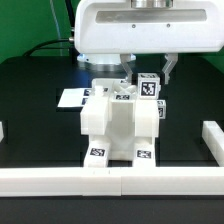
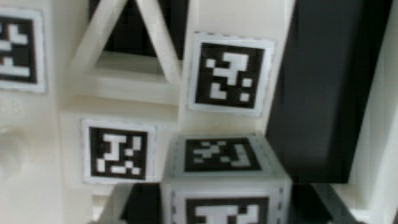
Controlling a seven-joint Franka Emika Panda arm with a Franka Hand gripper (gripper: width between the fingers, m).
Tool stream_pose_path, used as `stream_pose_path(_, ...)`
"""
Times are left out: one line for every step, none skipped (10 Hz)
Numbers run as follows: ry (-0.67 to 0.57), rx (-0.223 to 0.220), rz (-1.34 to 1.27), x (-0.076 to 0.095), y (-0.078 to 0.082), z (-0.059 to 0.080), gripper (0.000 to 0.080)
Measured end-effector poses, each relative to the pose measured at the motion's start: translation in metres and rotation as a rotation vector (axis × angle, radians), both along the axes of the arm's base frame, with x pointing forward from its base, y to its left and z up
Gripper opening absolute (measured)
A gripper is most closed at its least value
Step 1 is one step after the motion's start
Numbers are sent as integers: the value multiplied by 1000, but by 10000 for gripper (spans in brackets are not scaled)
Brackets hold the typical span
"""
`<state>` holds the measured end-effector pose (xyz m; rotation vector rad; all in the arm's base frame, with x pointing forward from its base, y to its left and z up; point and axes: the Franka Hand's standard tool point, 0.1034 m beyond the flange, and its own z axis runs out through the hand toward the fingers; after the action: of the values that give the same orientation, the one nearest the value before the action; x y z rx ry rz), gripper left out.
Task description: Assemble chair
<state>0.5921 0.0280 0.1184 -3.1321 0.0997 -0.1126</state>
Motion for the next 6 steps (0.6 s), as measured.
stream_pose_path(0,7,-87,0,0,0,287)
stream_pose_path(2,15,-167,0,1,0,287)
stream_pose_path(3,23,-240,-1,2,0,288)
stream_pose_path(7,47,-383,-1,4,-1,288)
stream_pose_path(8,54,-436,-1,5,-1,288)
stream_pose_path(13,78,-554,-1,7,-1,288)
